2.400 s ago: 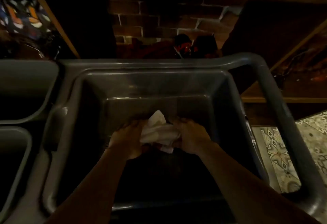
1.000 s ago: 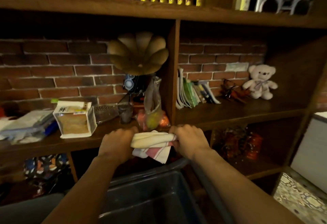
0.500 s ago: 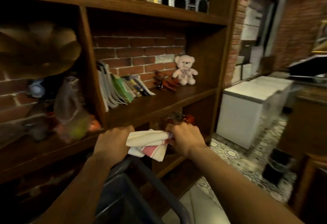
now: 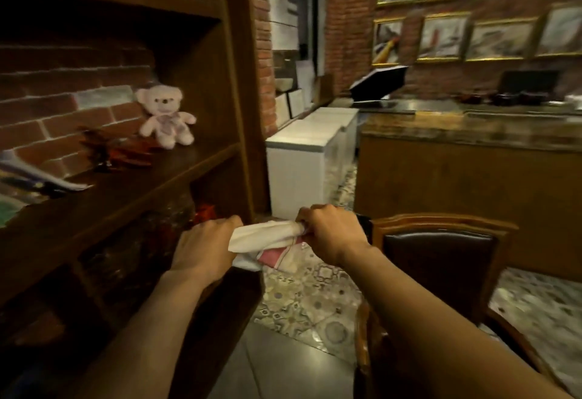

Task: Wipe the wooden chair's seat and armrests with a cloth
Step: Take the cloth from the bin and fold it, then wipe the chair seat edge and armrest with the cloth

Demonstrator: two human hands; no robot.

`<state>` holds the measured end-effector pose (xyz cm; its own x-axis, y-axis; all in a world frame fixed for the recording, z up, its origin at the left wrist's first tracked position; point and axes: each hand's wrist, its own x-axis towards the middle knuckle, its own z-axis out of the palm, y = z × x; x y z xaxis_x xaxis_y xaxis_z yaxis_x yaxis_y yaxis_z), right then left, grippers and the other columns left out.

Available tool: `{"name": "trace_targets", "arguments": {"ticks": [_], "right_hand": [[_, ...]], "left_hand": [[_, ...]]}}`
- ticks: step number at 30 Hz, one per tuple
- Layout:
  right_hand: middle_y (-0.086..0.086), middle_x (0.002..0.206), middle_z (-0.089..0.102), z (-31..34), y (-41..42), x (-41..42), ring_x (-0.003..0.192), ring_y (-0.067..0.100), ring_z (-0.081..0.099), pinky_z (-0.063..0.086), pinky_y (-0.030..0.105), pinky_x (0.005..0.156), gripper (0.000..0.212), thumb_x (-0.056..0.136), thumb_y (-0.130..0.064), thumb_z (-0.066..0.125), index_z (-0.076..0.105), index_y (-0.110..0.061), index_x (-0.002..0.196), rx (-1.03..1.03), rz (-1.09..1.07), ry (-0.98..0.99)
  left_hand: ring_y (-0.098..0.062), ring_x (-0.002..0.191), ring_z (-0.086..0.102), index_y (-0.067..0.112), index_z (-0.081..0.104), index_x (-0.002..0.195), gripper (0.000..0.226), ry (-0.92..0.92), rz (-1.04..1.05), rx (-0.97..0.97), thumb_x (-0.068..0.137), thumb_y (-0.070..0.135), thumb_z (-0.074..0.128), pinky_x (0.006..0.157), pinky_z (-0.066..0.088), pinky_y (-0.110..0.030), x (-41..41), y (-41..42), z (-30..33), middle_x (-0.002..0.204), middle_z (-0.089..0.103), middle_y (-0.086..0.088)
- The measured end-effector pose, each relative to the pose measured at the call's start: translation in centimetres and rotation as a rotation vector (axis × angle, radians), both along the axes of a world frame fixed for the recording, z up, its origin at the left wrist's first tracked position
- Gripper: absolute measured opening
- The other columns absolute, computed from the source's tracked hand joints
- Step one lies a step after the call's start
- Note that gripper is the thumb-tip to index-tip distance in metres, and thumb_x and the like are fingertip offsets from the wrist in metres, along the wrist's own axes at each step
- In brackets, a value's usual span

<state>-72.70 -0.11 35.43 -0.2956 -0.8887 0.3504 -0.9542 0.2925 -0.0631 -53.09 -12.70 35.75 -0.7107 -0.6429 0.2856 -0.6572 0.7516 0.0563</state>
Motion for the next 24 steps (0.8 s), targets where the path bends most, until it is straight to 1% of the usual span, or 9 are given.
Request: {"name": "trace_targets", "arguments": {"ticks": [2,3,5,7,10,13,17,20,24], "right_hand": [[0.004,0.107,0.069,0.1,2.1,-3.8,0.096,0.032,0.066,0.047,0.039,0.069,0.023,0.091,-0.027,0.064,0.063,-0.029,0.114,-0.002,-0.069,-0.004],[0.004,0.108,0.069,0.0,3.3,-5.7,0.096,0.032,0.065,0.046,0.039,0.069,0.023,0.091,-0.027,0.064,0.063,-0.028,0.114,0.002,-0.106,-0.010],[0.004,0.111,0.067,-0.1,5.7,-9.2,0.101,0.033,0.064,0.051,0.043,0.075,0.026,0.090,-0.027,0.064,0.062,-0.027,0.117,0.013,-0.168,-0.031],[0.005,0.116,0.065,-0.6,8.3,-12.2,0.104,0.034,0.062,0.052,0.045,0.078,0.030,0.090,-0.027,0.063,0.060,-0.025,0.120,0.018,-0.209,-0.063],[0.006,0.117,0.064,-2.3,11.7,-15.6,0.103,0.035,0.062,0.049,0.043,0.075,0.033,0.088,-0.027,0.063,0.058,-0.023,0.120,0.018,-0.272,-0.095],[0.008,0.119,0.065,-5.2,14.3,-17.7,0.105,0.035,0.062,0.052,0.045,0.077,0.034,0.089,-0.027,0.062,0.055,-0.024,0.122,0.068,-0.355,-0.127],[0.002,0.115,0.065,-9.2,16.2,-18.2,0.103,0.028,0.061,0.039,0.036,0.069,0.026,0.090,-0.028,0.065,0.055,-0.027,0.114,0.086,-0.407,-0.196],[0.000,0.114,0.063,-12.8,16.8,-17.3,0.101,0.027,0.061,0.041,0.037,0.069,0.037,0.087,-0.027,0.071,0.052,-0.027,0.119,0.122,-0.454,-0.236],[0.002,0.127,0.059,-17.9,16.8,-14.9,0.106,0.028,0.063,0.040,0.035,0.069,0.067,0.085,-0.028,0.074,0.037,-0.032,0.140,0.192,-0.486,-0.324]], "left_hand": [[-0.025,0.097,0.066,0.035,0.053,0.105,0.029,0.010,-0.073,-0.008,0.084,0.039,0.073,0.073,0.050,-0.038,-4.7,0.7,0.1,0.105,0.068,0.006],[-0.026,0.097,0.066,0.035,0.054,0.105,0.028,0.017,-0.108,-0.016,0.084,0.037,0.072,0.073,0.050,-0.039,-7.1,1.2,0.0,0.106,0.068,0.006],[-0.027,0.097,0.067,0.035,0.054,0.106,0.029,0.025,-0.175,-0.035,0.084,0.029,0.072,0.069,0.048,-0.038,-11.6,2.2,-0.4,0.107,0.070,0.006],[-0.028,0.095,0.068,0.035,0.055,0.105,0.028,0.029,-0.252,-0.043,0.084,0.025,0.070,0.064,0.042,-0.036,-15.6,3.5,-1.2,0.105,0.070,0.005],[-0.029,0.091,0.068,0.035,0.057,0.107,0.027,0.036,-0.362,-0.022,0.084,0.026,0.069,0.060,0.037,-0.034,-20.3,5.3,-3.1,0.103,0.071,0.003],[-0.032,0.092,0.067,0.036,0.058,0.113,0.033,0.002,-0.450,0.021,0.084,0.026,0.069,0.060,0.038,-0.034,-23.5,6.9,-5.8,0.105,0.072,-0.001],[-0.032,0.094,0.066,0.035,0.060,0.113,0.036,-0.045,-0.521,0.087,0.082,0.020,0.071,0.063,0.040,-0.035,-25.4,7.6,-9.4,0.106,0.071,-0.001],[-0.031,0.089,0.066,0.034,0.060,0.107,0.034,-0.060,-0.576,0.133,0.080,0.020,0.074,0.061,0.038,-0.034,-25.9,7.6,-12.7,0.100,0.071,-0.001],[-0.031,0.088,0.066,0.032,0.060,0.107,0.037,-0.101,-0.660,0.211,0.077,0.018,0.076,0.060,0.037,-0.034,-25.3,7.6,-18.0,0.100,0.071,-0.002]]}}
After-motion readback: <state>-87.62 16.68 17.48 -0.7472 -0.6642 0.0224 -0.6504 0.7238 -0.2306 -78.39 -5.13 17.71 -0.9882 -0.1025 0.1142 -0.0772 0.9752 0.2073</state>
